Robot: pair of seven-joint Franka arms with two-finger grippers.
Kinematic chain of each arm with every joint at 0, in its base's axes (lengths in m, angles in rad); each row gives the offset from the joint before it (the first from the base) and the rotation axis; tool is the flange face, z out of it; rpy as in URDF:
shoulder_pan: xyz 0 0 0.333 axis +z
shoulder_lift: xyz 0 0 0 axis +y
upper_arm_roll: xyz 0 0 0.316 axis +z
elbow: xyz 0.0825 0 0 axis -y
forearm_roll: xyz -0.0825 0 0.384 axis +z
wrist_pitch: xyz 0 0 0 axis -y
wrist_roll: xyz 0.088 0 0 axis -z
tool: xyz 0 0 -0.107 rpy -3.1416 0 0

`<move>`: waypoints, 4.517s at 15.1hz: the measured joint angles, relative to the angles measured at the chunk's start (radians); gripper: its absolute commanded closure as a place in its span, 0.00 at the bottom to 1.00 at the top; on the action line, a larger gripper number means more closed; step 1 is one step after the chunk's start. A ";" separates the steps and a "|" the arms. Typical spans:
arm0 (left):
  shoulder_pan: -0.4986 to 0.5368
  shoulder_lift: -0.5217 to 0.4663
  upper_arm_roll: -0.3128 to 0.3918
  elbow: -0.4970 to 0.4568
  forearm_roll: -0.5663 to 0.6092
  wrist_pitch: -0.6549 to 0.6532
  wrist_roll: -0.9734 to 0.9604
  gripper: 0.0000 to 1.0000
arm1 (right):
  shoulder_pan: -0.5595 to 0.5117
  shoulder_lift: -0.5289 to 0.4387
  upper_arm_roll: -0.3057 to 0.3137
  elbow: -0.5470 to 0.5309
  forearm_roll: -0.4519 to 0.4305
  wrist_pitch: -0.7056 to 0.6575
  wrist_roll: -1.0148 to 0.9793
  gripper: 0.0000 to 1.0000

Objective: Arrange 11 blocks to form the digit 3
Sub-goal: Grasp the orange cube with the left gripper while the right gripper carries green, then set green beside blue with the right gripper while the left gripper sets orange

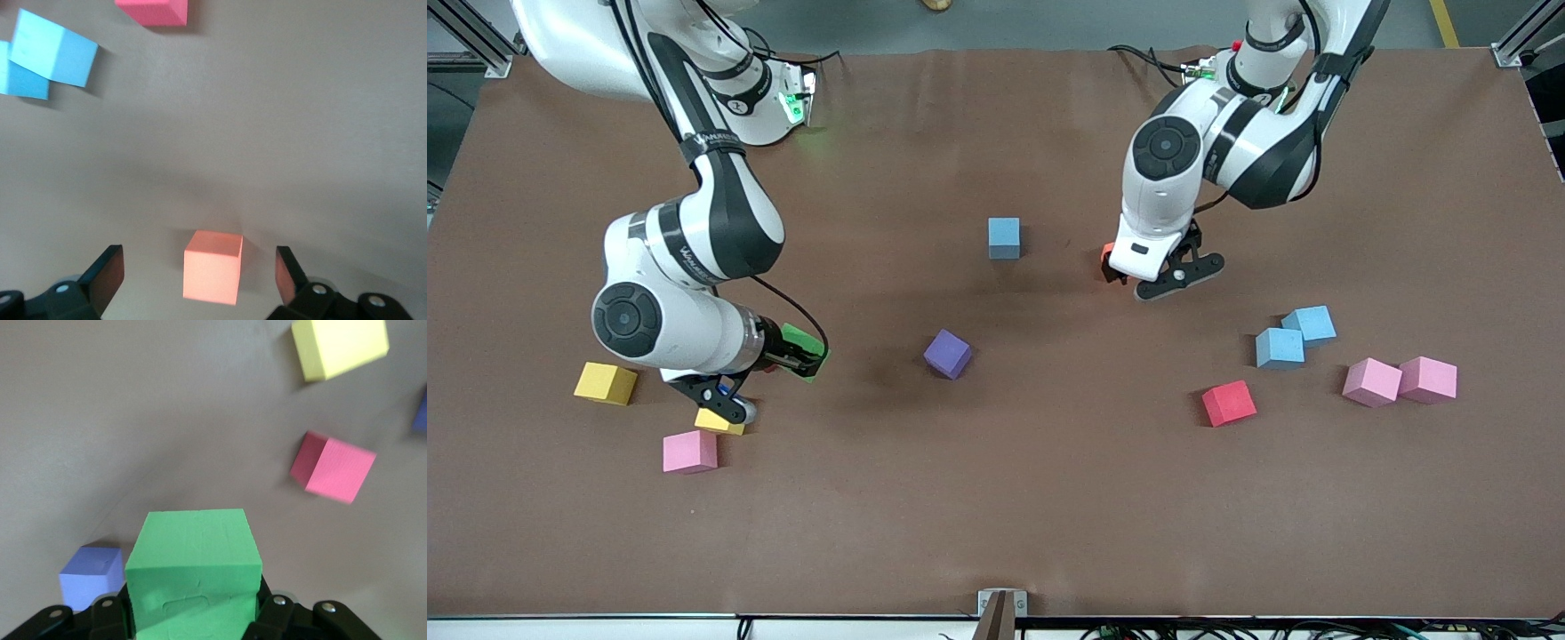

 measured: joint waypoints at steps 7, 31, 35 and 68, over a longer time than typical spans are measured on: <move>0.013 0.007 -0.001 -0.253 0.000 0.352 0.011 0.03 | 0.099 -0.069 0.006 -0.271 0.046 0.300 0.256 0.72; 0.014 0.120 -0.002 -0.379 -0.001 0.567 0.052 0.54 | 0.568 -0.137 0.009 -0.767 0.132 0.856 1.342 0.71; 0.014 0.121 -0.030 -0.379 -0.001 0.580 -0.072 0.66 | 0.596 -0.122 0.008 -0.771 0.160 0.917 1.376 0.71; -0.130 0.209 -0.131 -0.250 0.001 0.612 -1.567 0.71 | 0.660 -0.026 0.012 -0.683 0.301 0.892 1.402 0.00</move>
